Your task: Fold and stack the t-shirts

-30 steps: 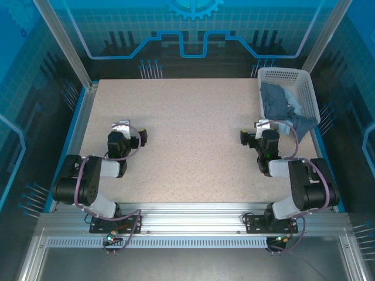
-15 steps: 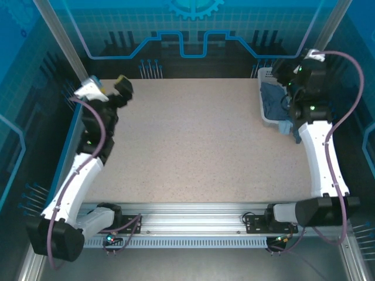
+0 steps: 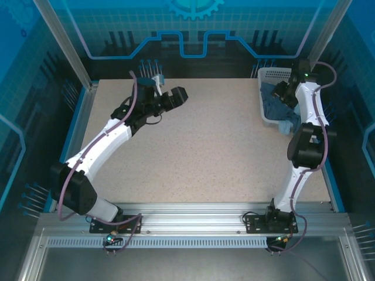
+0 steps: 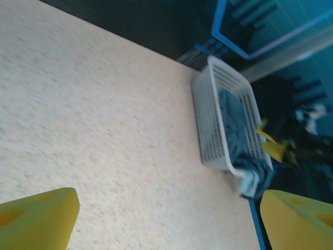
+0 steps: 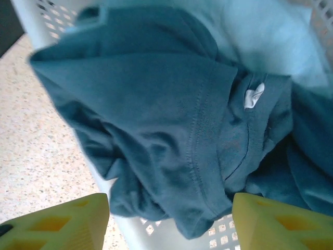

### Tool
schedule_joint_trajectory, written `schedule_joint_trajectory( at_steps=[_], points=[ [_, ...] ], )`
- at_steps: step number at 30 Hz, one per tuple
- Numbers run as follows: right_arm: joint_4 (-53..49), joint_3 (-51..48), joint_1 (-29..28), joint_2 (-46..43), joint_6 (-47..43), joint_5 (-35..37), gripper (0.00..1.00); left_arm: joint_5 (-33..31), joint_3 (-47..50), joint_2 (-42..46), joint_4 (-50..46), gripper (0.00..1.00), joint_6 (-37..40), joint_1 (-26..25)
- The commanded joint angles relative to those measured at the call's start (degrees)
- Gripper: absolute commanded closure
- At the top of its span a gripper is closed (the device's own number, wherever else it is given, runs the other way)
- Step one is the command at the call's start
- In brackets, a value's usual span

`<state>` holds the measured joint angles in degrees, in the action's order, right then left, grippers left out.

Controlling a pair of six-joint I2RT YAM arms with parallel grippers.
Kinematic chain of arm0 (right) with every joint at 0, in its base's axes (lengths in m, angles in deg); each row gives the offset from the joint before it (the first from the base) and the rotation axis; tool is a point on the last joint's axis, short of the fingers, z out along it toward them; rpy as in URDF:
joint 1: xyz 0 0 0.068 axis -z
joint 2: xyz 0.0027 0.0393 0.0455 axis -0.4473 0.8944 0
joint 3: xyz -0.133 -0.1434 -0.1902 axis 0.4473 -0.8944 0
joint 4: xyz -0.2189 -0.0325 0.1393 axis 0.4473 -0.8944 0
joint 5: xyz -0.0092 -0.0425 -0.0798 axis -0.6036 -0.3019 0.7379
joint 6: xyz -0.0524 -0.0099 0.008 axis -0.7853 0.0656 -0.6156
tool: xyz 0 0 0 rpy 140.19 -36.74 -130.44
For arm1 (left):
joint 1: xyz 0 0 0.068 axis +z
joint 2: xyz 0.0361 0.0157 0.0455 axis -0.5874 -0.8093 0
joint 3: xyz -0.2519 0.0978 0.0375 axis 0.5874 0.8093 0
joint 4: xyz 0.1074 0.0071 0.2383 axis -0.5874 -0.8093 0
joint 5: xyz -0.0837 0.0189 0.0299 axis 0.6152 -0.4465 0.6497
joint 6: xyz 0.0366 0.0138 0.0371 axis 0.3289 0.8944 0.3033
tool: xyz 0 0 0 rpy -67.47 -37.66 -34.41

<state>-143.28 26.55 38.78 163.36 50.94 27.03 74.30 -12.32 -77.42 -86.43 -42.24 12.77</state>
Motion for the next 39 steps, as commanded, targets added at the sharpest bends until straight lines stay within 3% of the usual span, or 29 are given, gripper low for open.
schedule_joint_trajectory(
  at_steps=[1,10,12,15,16,19,20,21,32,39],
  points=[
    [0.6,-0.4,1.3,1.7,-1.0,-5.3,0.43,4.7,0.9,1.1,0.8,0.14,-1.1,-2.0],
    [1.7,1.4,1.4,7.9,1.0,-6.5,0.6,4.6,2.0,2.6,-0.1,0.26,-1.4,-3.3],
    [1.4,1.5,1.4,8.3,1.4,-5.6,0.57,4.4,1.7,2.8,-0.9,0.26,-1.1,-3.3],
    [1.3,1.2,1.4,8.2,1.2,-4.4,0.46,4.3,1.2,3.0,-1.3,0.28,-0.9,-3.3],
    [1.7,1.0,1.3,8.2,1.2,-4.5,0.47,4.5,1.2,3.0,-1.4,0.29,-0.9,-3.3],
    [2.3,0.8,1.3,8.0,1.4,-4.8,0.87,4.5,0.8,3.1,-1.5,0.34,-0.8,-3.3],
    [2.7,0.6,1.2,7.3,1.6,-4.5,0.98,4.6,0.6,3.1,-1.5,0.36,-0.8,-3.3],
    [3.6,-0.1,0.9,5.9,1.9,-3.8,1.0,4.7,0.3,3.1,-1.6,0.37,-0.7,-3.3],
    [14.4,-4.7,-8.8,-17.8,1.2,10.4,1.0,3.0,-0.2,4.3,-2.0,0.51,0.3,-3.3],
    [20.4,5.0,-17.8,-24.6,-4.3,6.2,1.0,-3.2,0.5,6.3,-4.4,0.55,1.4,-3.3]
  ],
)
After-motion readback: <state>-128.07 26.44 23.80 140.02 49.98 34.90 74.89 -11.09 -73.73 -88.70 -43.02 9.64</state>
